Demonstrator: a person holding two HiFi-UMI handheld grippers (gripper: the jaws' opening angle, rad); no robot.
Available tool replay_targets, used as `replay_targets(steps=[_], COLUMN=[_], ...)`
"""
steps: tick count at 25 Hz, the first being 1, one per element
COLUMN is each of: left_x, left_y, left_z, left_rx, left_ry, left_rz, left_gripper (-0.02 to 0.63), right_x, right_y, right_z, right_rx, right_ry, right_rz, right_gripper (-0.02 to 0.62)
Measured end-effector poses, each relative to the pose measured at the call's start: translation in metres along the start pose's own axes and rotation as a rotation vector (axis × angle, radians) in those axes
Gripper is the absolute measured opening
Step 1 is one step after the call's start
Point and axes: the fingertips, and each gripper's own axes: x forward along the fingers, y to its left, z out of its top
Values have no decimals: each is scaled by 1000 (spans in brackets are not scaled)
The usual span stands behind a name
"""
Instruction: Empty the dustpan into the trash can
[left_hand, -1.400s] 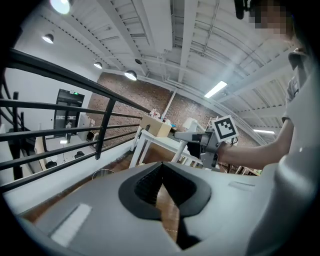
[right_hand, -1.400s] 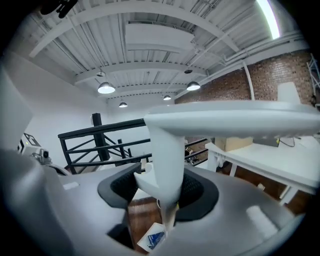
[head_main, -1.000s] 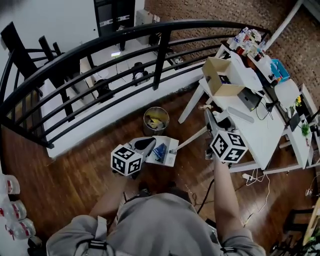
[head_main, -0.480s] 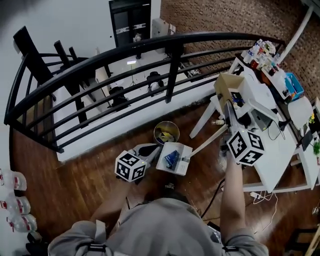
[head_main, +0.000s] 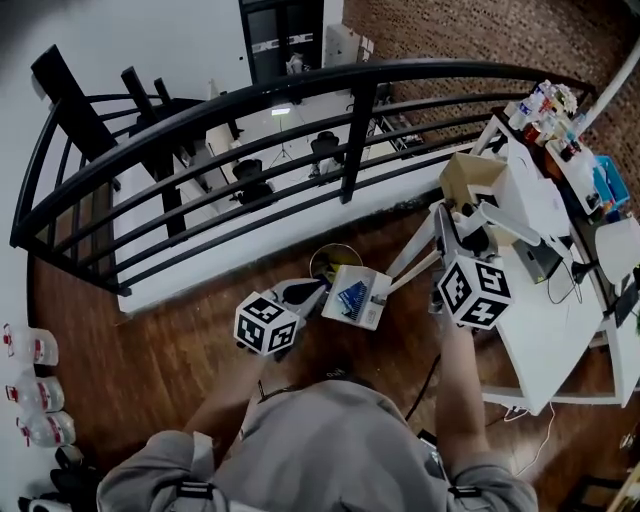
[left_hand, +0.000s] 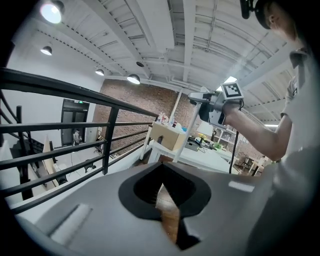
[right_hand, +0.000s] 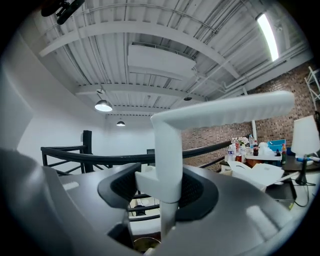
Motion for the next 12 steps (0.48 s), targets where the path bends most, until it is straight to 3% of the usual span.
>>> replay_targets(steps=[6, 12], left_x=[30, 42], left_y=[9, 42], left_z=[13, 34], left_rx=[-12, 5], left_ry=[4, -2], left_rz=[28, 17], left_gripper=[5, 5], right_x=[51, 118], right_y=[-18, -9], right_z=[4, 7], right_rx=[-17, -42], right_ry=[9, 9], right_rz=[-20, -41], right_gripper=[196, 195])
